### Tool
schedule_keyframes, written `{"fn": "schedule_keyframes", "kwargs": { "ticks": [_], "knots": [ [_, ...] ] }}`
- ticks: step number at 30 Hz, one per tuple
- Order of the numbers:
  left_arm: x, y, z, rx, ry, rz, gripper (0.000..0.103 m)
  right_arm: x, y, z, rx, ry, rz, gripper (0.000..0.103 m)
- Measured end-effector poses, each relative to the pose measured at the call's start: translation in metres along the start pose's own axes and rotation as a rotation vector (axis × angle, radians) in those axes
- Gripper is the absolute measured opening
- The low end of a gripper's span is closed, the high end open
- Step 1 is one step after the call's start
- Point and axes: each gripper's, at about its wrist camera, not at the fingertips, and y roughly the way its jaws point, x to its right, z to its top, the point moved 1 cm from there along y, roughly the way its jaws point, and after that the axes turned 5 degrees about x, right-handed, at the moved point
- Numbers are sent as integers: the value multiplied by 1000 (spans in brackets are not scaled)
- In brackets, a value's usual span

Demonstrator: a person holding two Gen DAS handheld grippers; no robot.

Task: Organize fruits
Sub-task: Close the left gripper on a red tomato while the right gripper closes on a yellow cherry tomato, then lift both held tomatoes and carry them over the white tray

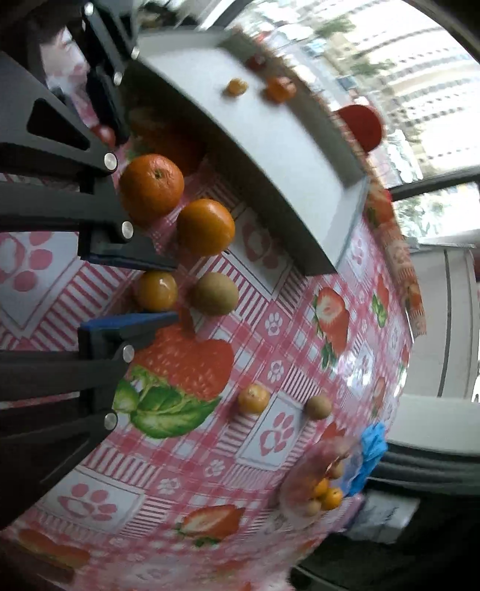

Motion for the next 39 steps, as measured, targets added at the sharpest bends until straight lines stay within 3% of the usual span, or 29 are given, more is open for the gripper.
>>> {"fn": "schedule_keyframes", "kwargs": {
  "ticks": [6,16,28,39],
  "knots": [
    [0,-14,0,22,2,-45,24,17,-32,5,31,75,30,24],
    [-12,-53,7,120,-2,-41,24,14,-56,5,58,121,58,24],
    [-62,-78,13,199,-60,11,24,-37,-61,28,62,57,109,24],
    [-116,-79,19,241,-140,86,24,-92,-33,47,18,-34,140,24]
  ]
}}
